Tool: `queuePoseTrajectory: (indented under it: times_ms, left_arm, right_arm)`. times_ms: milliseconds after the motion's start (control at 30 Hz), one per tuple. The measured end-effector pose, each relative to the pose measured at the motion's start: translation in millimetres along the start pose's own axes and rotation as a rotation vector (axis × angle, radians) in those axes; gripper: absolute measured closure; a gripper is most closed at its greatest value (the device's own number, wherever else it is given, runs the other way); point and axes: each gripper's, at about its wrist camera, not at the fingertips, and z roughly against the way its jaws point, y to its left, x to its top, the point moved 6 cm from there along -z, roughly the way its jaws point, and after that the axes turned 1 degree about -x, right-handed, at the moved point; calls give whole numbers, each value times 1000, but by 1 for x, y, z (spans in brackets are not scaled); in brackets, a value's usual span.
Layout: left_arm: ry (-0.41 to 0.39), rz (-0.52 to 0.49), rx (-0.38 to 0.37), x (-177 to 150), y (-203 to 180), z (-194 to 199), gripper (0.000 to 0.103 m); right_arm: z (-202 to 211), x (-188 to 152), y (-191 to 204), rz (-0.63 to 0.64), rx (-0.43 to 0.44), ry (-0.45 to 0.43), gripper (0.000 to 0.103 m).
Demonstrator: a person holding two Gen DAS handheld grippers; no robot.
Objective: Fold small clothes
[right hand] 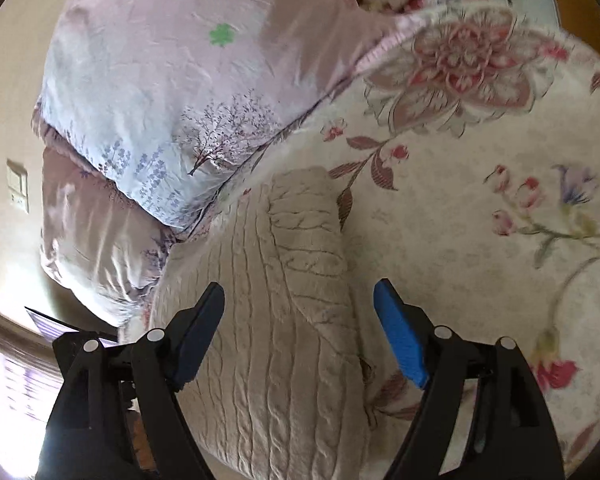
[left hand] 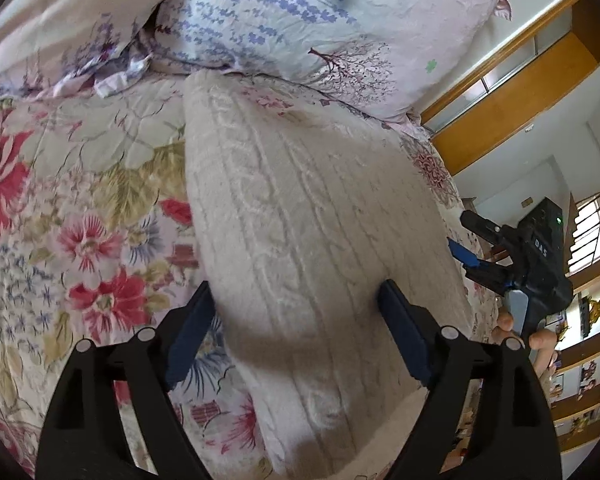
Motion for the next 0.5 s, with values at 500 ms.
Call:
queuePoseTrajectory:
  times_ms: [500]
  left_arm:
    - [37,3,-15,21,-2,-27,12]
  right_arm:
    - [-27,-10,12,42,38,91,29]
